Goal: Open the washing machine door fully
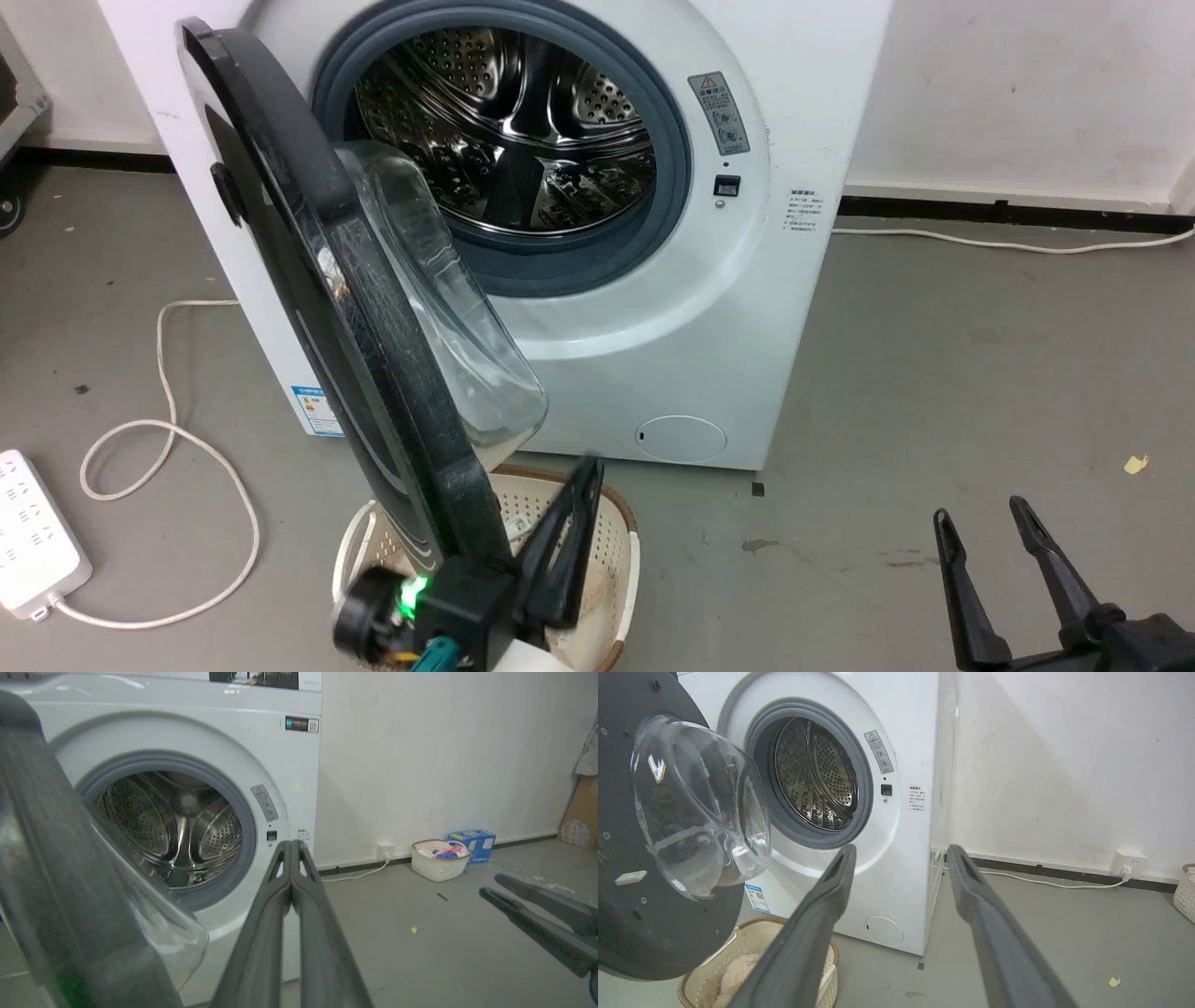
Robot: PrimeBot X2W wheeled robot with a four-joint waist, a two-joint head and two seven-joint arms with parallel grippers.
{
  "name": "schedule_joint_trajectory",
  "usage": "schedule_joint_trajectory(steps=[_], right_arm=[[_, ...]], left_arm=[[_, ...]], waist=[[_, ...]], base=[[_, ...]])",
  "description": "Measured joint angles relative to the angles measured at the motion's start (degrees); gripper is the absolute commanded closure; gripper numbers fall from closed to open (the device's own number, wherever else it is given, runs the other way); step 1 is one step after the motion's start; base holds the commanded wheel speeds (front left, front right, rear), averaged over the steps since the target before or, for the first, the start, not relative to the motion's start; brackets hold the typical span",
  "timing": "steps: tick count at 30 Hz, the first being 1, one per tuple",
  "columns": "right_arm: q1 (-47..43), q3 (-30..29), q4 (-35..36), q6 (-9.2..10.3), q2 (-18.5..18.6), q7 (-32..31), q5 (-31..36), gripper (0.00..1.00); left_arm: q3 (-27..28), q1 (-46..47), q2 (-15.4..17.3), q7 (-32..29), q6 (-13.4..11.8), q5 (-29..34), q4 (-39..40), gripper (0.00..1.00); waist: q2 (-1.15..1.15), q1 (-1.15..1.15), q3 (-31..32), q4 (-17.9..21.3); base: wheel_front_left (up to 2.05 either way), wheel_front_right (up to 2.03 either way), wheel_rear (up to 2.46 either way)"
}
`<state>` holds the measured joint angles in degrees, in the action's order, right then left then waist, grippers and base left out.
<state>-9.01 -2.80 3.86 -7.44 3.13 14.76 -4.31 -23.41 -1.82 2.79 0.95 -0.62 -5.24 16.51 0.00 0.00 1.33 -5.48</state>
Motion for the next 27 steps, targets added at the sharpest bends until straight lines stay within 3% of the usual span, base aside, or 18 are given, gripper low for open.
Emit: schedule_joint_trajectory(steps=[4,17,21,27], right_arm=[[0.0,0.0,-0.1,0.00,0.0,0.0,-0.3,0.00],[0.0,0.0,-1.1,0.00,0.0,0.0,-0.4,0.00],[0.0,0.0,-1.2,0.00,0.0,0.0,-0.4,0.00],[-0.3,0.7,-1.7,0.00,0.0,0.0,-1.0,0.00]], left_arm=[[0.2,-0.8,0.0,-2.4,-1.5,-2.0,-5.5,1.00],[4.0,-0.3,0.3,-0.3,-4.4,-5.2,-15.4,1.00],[4.3,-0.2,0.3,0.2,-4.4,-5.7,-16.7,1.00],[5.6,-0.3,2.1,0.4,-4.3,-6.6,-17.0,1.00]], waist=[[0.00,0.00,-0.3,0.1],[0.00,0.00,-0.6,-1.1],[0.00,0.00,-0.1,-2.8],[0.00,0.00,0.8,-8.1]], base=[[0.00,0.00,0.00],[0.00,0.00,0.00],[0.00,0.00,0.00],[0.00,0.00,0.00]])
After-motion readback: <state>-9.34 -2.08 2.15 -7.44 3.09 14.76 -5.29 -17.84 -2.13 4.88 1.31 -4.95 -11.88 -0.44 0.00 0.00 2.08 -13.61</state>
